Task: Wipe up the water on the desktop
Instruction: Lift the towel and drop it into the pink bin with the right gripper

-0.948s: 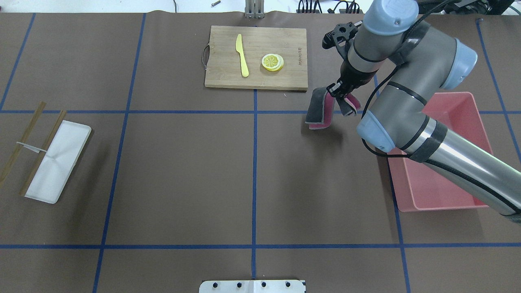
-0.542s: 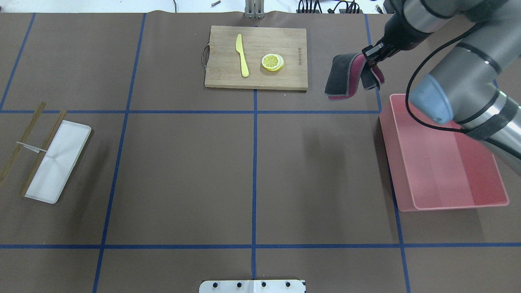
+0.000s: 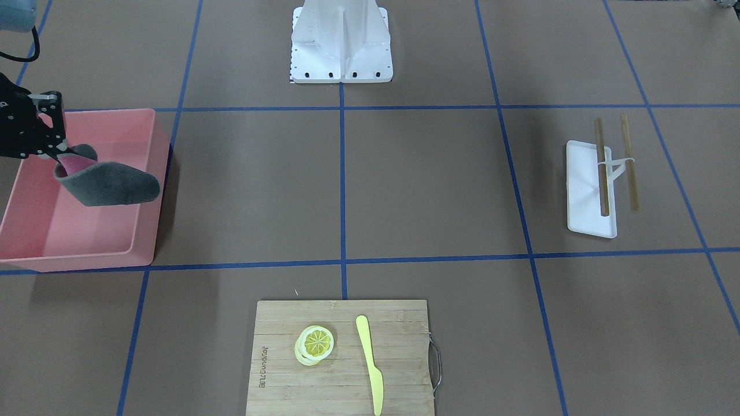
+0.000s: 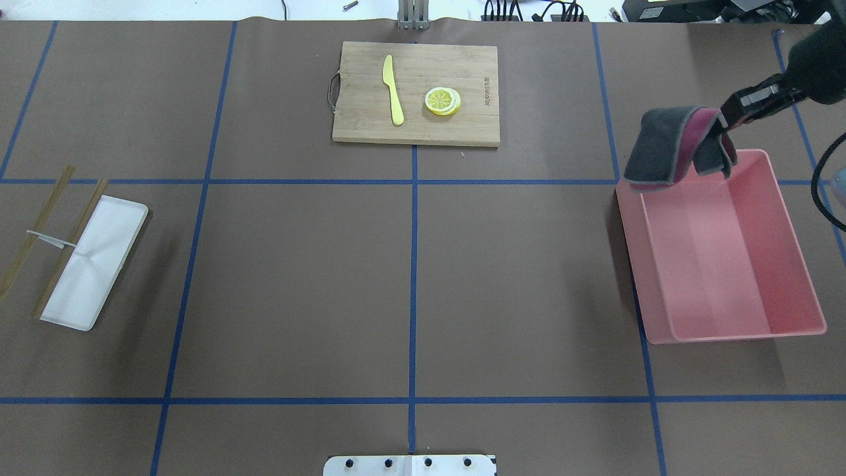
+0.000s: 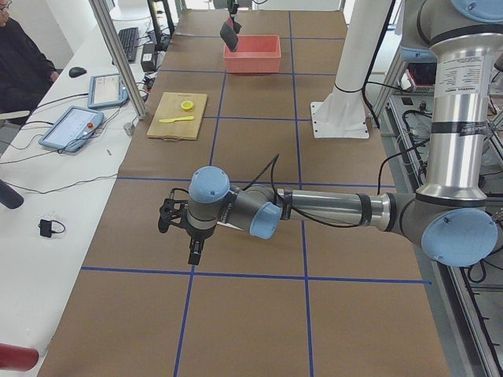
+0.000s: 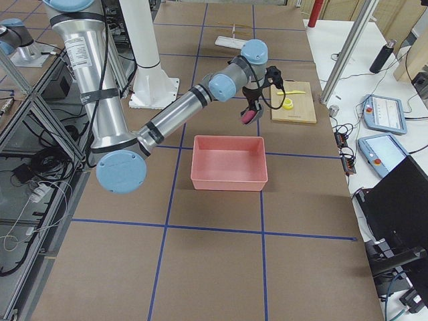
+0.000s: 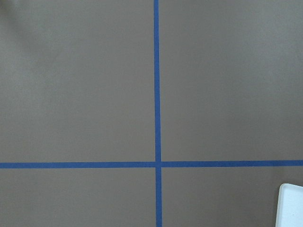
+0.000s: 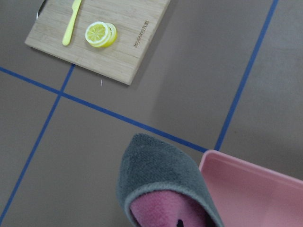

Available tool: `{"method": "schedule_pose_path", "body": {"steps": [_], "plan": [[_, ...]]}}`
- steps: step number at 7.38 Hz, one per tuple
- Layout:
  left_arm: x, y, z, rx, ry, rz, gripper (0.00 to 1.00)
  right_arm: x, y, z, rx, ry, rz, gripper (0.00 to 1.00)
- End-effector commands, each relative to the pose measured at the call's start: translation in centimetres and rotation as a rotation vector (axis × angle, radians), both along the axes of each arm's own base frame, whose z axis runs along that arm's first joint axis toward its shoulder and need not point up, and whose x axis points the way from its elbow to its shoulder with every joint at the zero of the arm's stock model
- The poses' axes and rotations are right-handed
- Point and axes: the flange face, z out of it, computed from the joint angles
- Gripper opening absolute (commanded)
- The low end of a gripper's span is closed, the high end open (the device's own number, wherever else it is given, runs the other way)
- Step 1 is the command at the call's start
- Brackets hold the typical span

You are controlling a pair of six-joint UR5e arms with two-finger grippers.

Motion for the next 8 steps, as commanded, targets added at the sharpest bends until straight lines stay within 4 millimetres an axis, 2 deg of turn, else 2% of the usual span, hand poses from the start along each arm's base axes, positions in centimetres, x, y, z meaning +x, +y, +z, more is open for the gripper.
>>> {"method": "schedule_pose_path", "body": {"steps": [1,2,3,4,5,7,8], "plan": [[0.0,0.1,0.1,-0.002,0.0,0.0,0.98,0.3,1.8,6.1,-0.031,0.064,-0.049,0.0],[0.0,0.0,0.0,0.0,0.0,0.0,0.98,-1.0,1.7,5.7,-0.018,0.076,-0.063,0.0],[0.0,-0.1,0.0,0.0,0.0,0.0,0.98,-2.0,0.6,6.3,-0.012,0.108,-0.058,0.69],[0.0,-0.1,0.0,0.0,0.0,0.0,0.98,-2.4,-0.9,5.3,0.008,0.109,-0.049,1.0],[0.0,0.0,-0.1,0.001,0.001,0.001,0.98,-1.3,-0.9,6.4,-0.005,0.117,-0.027,1.0],[0.0,-0.1,-0.1,0.001,0.001,0.001,0.98,-0.4,-1.5,8.1,0.002,0.216,0.045,1.0],[0.0,-0.1,0.1,-0.002,0.001,0.001,0.98,0.2,-1.7,11.0,-0.031,0.269,0.063,1.0]]}}
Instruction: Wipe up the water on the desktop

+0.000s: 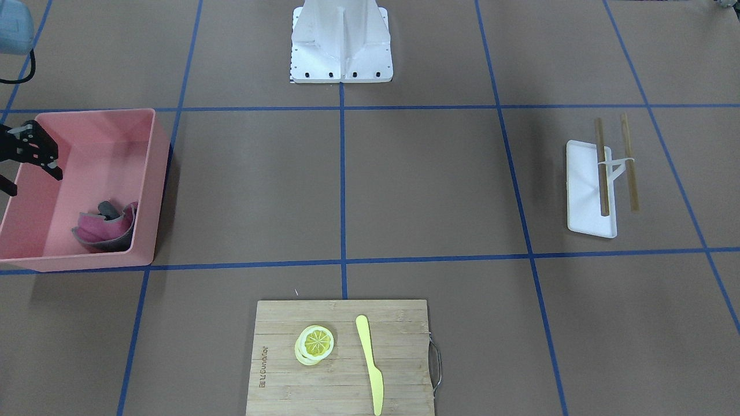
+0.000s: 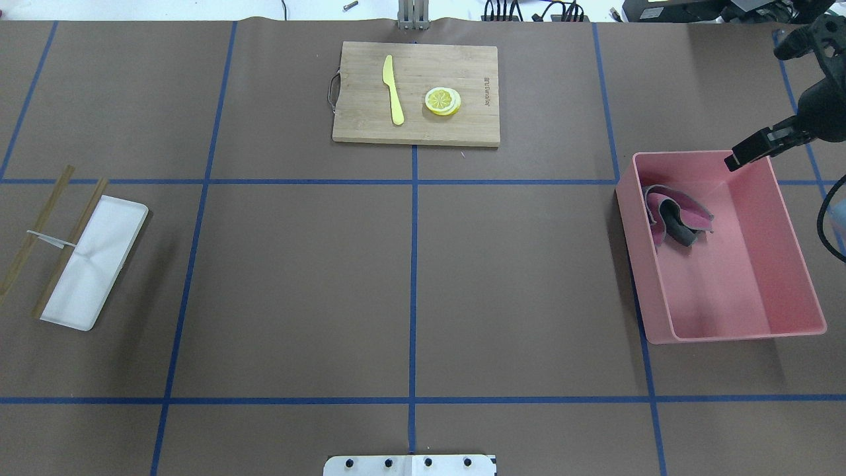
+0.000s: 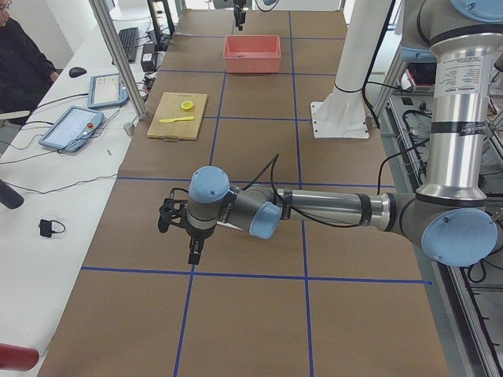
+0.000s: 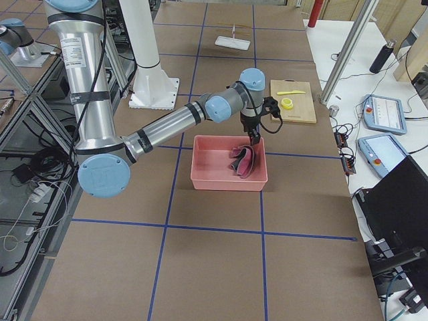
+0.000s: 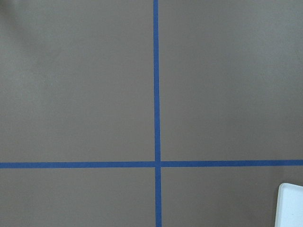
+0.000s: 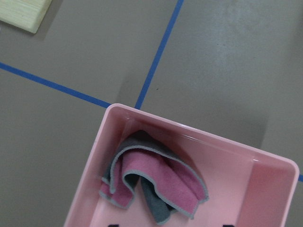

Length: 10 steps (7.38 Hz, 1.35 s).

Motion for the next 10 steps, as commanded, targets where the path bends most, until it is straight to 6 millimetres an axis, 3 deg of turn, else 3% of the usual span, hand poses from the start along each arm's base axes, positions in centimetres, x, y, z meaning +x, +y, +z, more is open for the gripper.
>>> {"method": "schedule_pose_path", "body": {"steps": [1,3,5,7,10], "plan": [[0.0,0.0,0.0,-0.001,0.0,0.0,0.98,3.7,-0.7,6.0,-0.067,0.117,0.096,1.0],[0.0,0.3,0.7,-0.031,-0.01,0.023,0.98,11.0,-2.0,9.3,-0.157,0.069,0.182,1.0],[-1.2,1.9,3.9,-0.094,-0.039,0.121,0.98,16.9,-0.1,16.3,-0.229,-0.018,0.149,1.0],[-1.2,3.1,7.0,-0.19,-0.025,0.129,0.98,20.1,1.1,20.5,-0.35,-0.011,0.201,1.0],[-0.7,2.9,6.1,-0.187,0.043,0.131,0.98,21.2,3.0,22.8,-0.443,0.019,0.159,1.0]]}}
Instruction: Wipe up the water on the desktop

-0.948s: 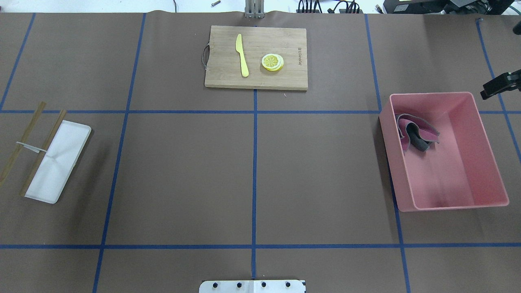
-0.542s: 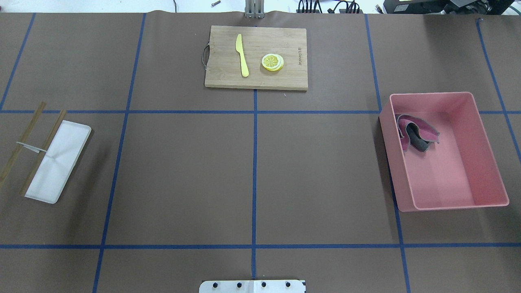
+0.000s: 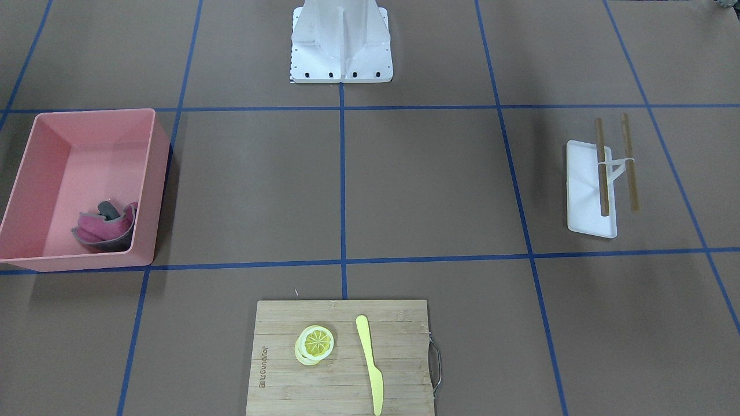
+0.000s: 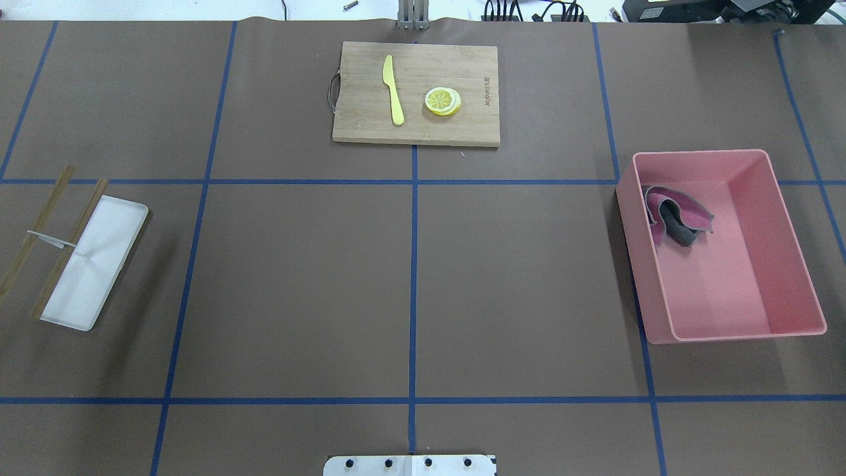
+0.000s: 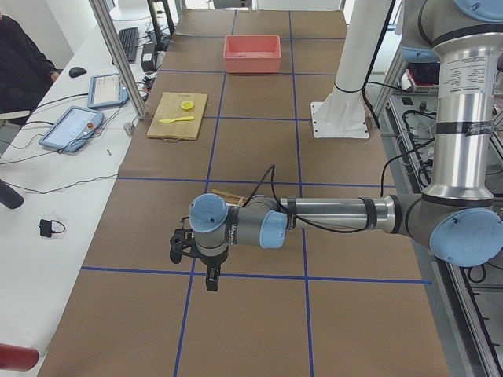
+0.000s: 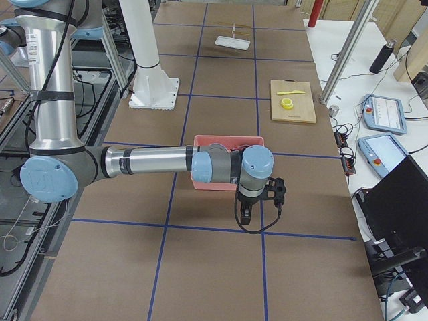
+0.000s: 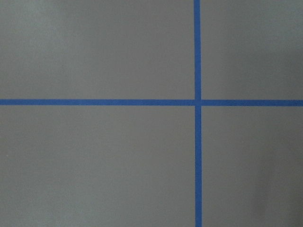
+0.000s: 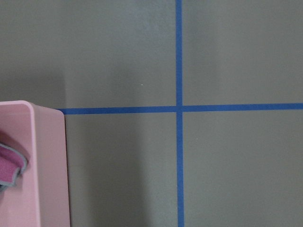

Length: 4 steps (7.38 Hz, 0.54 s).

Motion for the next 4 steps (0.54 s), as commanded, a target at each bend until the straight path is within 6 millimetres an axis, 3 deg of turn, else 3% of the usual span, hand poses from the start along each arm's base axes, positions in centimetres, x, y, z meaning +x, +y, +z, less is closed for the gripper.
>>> {"method": "schedule_pose_path", "body": {"steps": [1,4], "plan": [[0.16,0.05,0.03,-0.007,0.019,0.0,0.98,0.46,1.03,1.22,-0.012,0.023,-0.033,1.0],[0.2,-0.02,0.13,-0.005,0.015,0.002,0.98,0.64,0.45,0.9,0.001,0.057,-0.038,1.0]]}}
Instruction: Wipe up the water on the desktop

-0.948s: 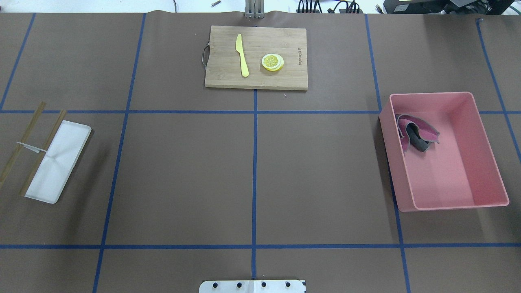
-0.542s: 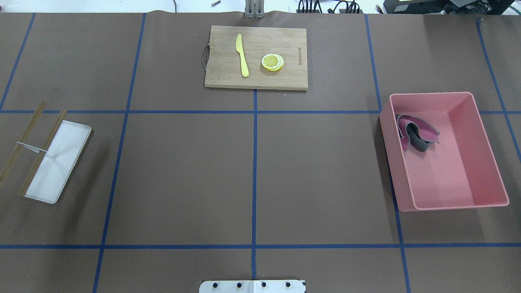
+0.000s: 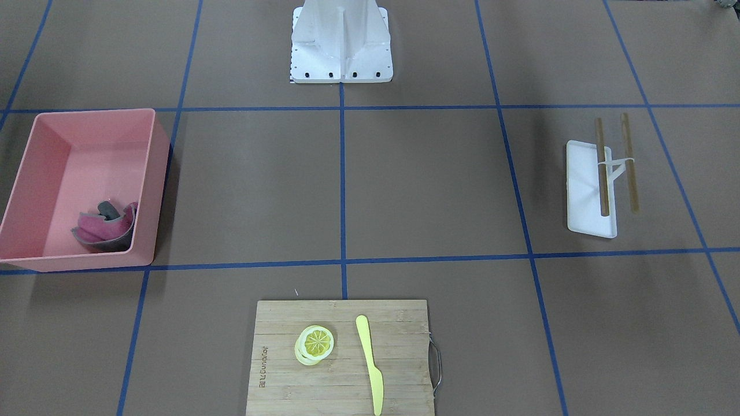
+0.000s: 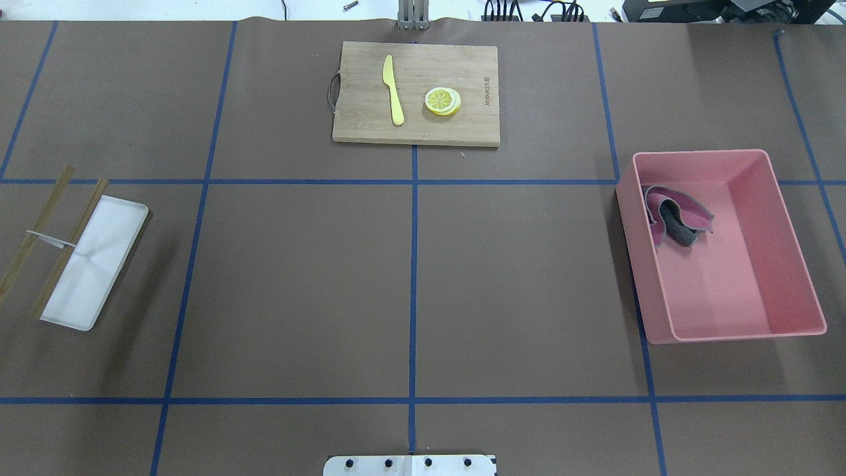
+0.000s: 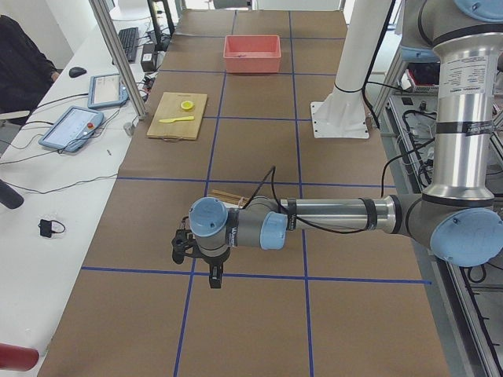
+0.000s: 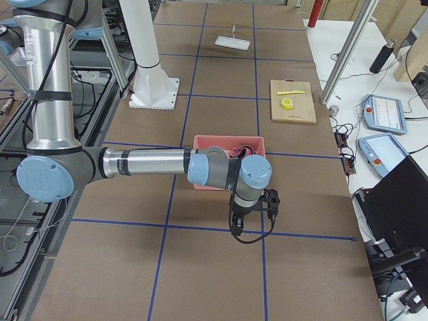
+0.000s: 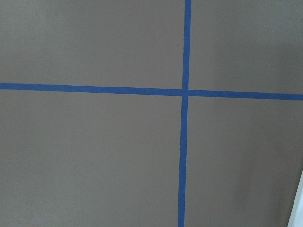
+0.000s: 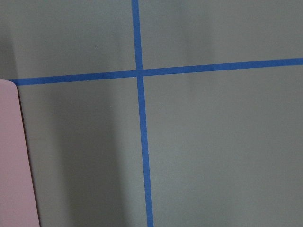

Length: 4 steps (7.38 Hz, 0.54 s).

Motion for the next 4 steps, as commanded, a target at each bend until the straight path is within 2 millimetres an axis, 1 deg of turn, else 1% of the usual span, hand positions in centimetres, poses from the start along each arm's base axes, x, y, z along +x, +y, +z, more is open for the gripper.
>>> {"method": "schedule_pose_path", "body": {"steps": [1,4], "plan": [[0.02,0.01,0.15,-0.001,-0.004,0.002,0.98,0.37,-0.24,0.07,0.025,0.052,-0.005,1.0],[-0.05,0.04,0.23,-0.002,-0.004,0.0,0.98,0.41,-0.25,0.15,0.032,0.057,-0.004,1.0]]}}
